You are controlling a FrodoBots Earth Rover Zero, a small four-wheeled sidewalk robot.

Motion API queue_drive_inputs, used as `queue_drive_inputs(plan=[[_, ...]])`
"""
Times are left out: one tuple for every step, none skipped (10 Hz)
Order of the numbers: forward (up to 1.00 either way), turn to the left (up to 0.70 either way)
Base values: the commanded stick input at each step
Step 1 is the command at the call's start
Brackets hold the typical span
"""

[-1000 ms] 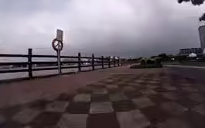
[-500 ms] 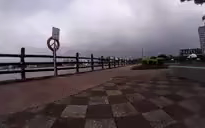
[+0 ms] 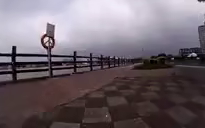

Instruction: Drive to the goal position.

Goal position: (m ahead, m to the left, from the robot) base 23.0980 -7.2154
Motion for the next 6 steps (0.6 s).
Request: queue_drive_inputs(plan=[[1.00, 0.00], [1.00, 0.00], [1.00, 0.00], [1.00, 0.00], [1.00, 0.00], [1.00, 0.00]])
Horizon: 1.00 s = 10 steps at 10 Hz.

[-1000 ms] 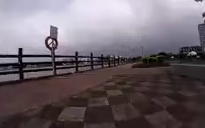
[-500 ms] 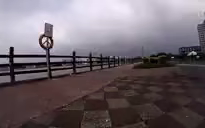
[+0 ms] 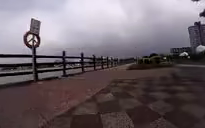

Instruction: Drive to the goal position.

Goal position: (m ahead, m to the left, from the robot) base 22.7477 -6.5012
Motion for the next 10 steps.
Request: queue_drive_inputs(plan=[[1.00, 0.00], [1.00, 0.00], [1.00, 0.00], [1.00, 0.00], [1.00, 0.00], [1.00, 0.00], [1.00, 0.00], [1.00, 0.00], [1.00, 0.00], [1.00, 0.00]])
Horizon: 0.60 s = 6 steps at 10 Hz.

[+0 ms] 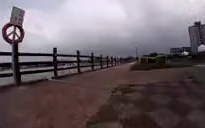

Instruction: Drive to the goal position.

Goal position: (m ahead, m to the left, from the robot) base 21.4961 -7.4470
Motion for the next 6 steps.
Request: queue_drive_inputs(plan=[[1.00, 0.00], [1.00, 0.00], [1.00, 0.00], [1.00, 0.00], [1.00, 0.00], [1.00, 0.00]])
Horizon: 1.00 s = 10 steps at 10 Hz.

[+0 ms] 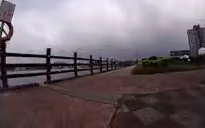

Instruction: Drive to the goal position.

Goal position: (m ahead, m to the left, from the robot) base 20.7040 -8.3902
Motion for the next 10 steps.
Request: queue_drive_inputs(plan=[[1.00, 0.00], [1.00, 0.00], [1.00, 0.00], [1.00, 0.00], [1.00, 0.00], [1.00, 0.00], [1.00, 0.00], [1.00, 0.00], [1.00, 0.00], [1.00, -0.34]])
